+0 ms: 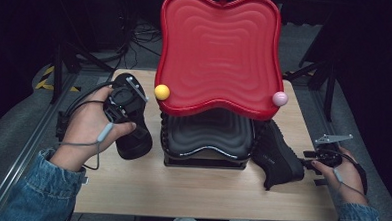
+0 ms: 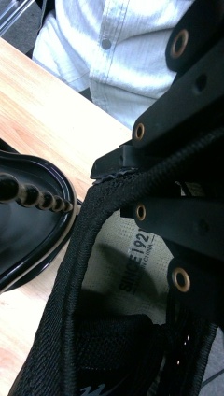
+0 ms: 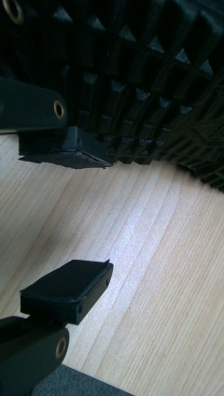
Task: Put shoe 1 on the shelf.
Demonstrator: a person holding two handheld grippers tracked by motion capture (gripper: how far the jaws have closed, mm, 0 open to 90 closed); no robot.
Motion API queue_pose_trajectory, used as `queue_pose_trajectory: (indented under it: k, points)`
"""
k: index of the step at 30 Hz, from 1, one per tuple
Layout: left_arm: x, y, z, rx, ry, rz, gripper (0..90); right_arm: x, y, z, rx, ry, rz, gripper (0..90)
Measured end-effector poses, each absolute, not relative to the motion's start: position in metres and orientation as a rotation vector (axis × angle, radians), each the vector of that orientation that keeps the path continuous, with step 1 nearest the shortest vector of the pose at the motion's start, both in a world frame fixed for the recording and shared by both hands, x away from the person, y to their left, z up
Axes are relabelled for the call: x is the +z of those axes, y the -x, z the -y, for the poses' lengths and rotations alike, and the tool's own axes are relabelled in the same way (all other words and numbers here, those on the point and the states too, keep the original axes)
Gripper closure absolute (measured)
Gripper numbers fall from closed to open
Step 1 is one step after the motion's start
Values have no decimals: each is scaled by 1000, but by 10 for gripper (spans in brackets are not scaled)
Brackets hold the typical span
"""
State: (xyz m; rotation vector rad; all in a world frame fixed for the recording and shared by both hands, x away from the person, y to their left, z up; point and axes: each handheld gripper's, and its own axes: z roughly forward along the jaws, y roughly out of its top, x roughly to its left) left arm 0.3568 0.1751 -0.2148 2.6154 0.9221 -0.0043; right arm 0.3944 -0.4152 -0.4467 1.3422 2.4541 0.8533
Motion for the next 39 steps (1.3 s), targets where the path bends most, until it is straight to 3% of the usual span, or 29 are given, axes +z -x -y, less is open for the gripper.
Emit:
queue_pose_trajectory:
  k: [7,39]
  points:
    - [-198,-353,-176,5,-2625,-906,867,-447,-396,415,879,-1331,-2461,430]
    - [-91,-320,-178,302,-2606,-779,861,-448,-394,415,891,-1337,-2467,439]
